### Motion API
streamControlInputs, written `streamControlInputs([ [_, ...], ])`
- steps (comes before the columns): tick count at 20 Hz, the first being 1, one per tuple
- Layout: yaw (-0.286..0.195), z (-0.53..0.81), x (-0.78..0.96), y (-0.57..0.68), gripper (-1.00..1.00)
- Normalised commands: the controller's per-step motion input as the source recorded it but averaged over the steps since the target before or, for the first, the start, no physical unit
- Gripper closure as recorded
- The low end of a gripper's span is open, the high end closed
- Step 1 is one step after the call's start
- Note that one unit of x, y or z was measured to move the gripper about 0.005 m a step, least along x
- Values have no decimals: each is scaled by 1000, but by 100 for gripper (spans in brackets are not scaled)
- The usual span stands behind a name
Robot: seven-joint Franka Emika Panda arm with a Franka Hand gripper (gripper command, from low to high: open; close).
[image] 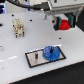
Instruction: Insert the blue gear onto the right peg, followed by the red gear
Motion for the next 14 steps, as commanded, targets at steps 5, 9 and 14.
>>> streamControlInputs([
  [5, 0, 92, 707, -231, 100],
  [9, 0, 14, 602, -198, 100],
  [14, 0, -3, 439, -169, 100],
])
